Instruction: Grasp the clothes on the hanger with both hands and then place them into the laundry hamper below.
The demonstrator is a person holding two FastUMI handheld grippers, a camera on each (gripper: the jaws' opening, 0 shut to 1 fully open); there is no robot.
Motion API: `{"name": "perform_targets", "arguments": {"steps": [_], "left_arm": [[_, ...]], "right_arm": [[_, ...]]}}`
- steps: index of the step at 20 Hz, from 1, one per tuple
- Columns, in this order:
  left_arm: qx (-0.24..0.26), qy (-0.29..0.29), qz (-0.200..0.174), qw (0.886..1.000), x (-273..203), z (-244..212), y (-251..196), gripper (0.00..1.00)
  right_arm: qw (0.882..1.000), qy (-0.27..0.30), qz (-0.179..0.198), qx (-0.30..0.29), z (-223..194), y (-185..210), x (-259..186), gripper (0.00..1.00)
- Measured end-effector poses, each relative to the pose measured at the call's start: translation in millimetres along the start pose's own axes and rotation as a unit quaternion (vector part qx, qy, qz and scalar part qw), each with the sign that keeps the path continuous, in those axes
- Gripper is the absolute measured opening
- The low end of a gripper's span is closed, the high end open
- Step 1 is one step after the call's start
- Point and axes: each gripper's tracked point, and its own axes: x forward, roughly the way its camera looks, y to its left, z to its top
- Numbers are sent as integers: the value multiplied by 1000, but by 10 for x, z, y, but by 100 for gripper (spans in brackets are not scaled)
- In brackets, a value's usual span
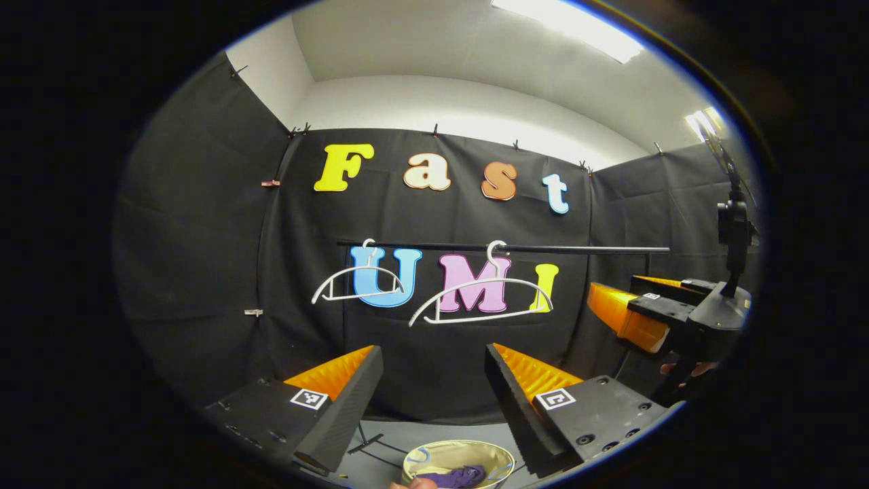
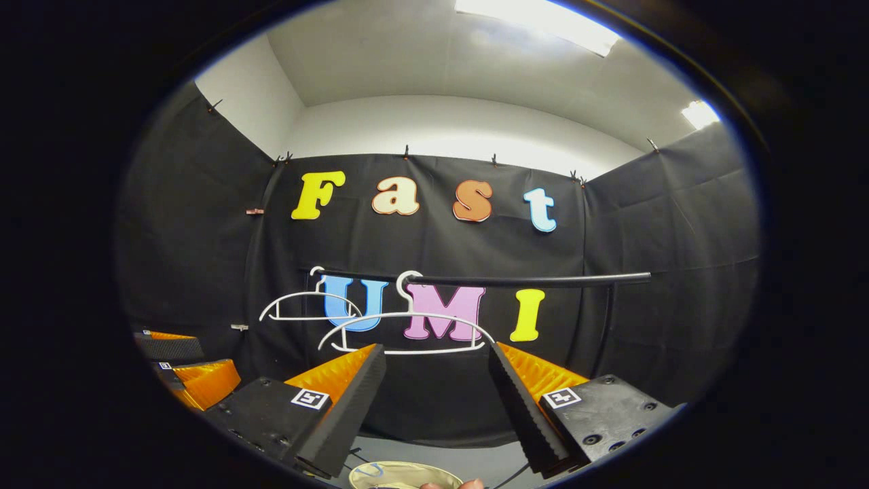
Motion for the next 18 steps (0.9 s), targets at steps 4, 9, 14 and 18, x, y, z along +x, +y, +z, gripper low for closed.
{"name": "perform_targets", "arguments": {"steps": [4, 9, 14, 18], "left_arm": [[1, 1, -1, 1000, 20, 2, -15, 95], [4, 3, 4, 1000, 8, -3, 34, 95], [6, 2, 7, 1000, -21, -19, 63, 95], [5, 1, 9, 1000, -27, -12, 90, 95]], "right_arm": [[1000, 1, -4, -3, -8, -31, 19, 98], [1000, 2, -3, -1, -23, 2, 15, 98], [1000, 4, -1, 1, -36, 38, 10, 98], [1000, -1, -1, 7, -6, 55, 6, 98]]}}
